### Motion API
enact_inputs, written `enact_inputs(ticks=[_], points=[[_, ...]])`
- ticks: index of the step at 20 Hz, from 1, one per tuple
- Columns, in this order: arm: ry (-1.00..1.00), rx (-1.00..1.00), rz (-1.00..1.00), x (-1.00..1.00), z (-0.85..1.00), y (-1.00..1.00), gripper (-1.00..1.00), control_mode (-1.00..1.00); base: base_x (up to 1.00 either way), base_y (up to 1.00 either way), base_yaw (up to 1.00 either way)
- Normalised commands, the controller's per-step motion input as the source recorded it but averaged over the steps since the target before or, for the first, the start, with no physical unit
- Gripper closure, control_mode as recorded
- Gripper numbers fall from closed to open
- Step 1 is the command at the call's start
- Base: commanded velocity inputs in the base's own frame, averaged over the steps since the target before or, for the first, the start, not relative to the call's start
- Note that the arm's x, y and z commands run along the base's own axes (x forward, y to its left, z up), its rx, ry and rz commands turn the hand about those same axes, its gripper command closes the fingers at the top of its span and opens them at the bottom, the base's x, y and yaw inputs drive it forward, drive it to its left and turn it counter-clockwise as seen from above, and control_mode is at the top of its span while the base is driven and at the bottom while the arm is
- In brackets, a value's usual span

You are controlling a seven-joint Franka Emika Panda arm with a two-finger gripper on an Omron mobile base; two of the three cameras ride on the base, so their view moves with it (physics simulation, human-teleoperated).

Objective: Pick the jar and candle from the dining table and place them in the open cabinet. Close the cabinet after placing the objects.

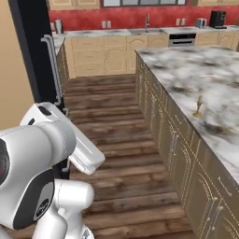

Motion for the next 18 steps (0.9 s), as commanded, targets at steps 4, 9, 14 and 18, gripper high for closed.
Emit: enact_inputs(ticks=[4, 9, 14, 18], points=[[0.00, 0.00, 0.00, 0.00, 0.00, 0.00, -1.00, 1.00, 1.00, 0.42, -0.31], [0.00, 0.00, 0.00, 0.00, 0.00, 0.00, -1.00, 1.00, 0.99, 0.34, -0.31], [0.00, 0.00, 0.00, 0.00, 0.00, 0.00, -1.00, 1.00, 0.72, 0.12, -0.39], [0.00, 0.00, 0.00, 0.00, 0.00, 0.00, -1.00, 1.00, 0.44, 0.02, -0.49]])
